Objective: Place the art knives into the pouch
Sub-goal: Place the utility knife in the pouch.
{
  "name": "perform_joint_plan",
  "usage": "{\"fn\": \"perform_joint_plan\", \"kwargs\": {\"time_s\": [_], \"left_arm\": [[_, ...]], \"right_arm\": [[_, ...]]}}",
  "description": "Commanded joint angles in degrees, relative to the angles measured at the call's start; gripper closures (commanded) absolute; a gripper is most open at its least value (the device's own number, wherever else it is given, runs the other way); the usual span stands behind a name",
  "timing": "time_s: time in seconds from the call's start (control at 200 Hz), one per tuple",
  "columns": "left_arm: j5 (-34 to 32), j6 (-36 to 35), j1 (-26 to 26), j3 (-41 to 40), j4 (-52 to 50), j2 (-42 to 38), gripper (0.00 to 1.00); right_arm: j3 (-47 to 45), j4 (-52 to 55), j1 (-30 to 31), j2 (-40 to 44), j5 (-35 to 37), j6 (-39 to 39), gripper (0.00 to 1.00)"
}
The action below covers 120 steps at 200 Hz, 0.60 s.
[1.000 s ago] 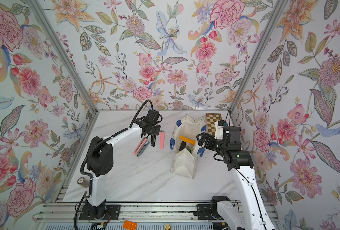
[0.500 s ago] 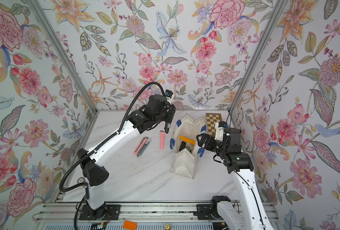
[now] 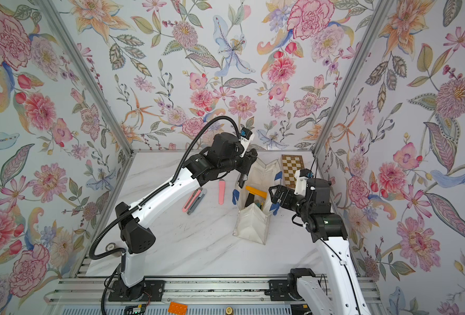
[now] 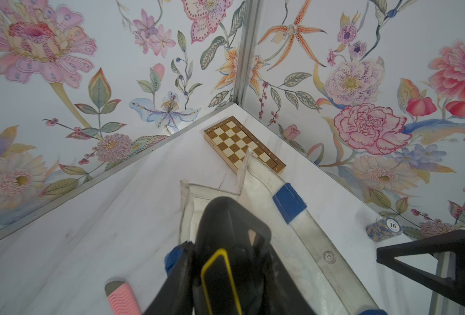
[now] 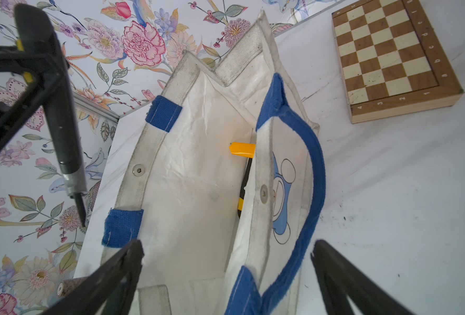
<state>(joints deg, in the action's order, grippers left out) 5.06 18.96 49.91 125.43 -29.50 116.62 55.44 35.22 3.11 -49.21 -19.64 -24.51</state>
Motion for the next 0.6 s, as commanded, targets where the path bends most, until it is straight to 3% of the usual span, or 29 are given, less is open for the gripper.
{"fn": "perform_joint_plan", "kwargs": {"time_s": [0.0,0.12,0.19,0.4,0.595], "left_arm": [[3.62,1.16,0.61,2.82,1.81,3.20,0.84],[4.08,1.16,0.80,4.15,1.13,5.62,0.80],[4.25,1.28,0.89,4.63,0.92,6.57,0.70],[4.50,0.23,1.07,5.18,0.57,6.88,0.02],[-0.54,-1.53,0.98,1.56,1.40,2.73,0.01]], "right_arm": [[-1.12,-0.42,-0.39,0.95,-1.03,-0.80,0.01],[-1.40,-0.40,-0.39,1.10,-1.24,-0.98,0.01],[-1.43,-0.42,-0.39,1.13,-1.19,-1.07,0.01],[-0.73,-0.31,-0.39,1.26,-1.33,-0.15,0.01],[2.75,2.51,1.19,-0.28,2.09,1.97,0.01]]}}
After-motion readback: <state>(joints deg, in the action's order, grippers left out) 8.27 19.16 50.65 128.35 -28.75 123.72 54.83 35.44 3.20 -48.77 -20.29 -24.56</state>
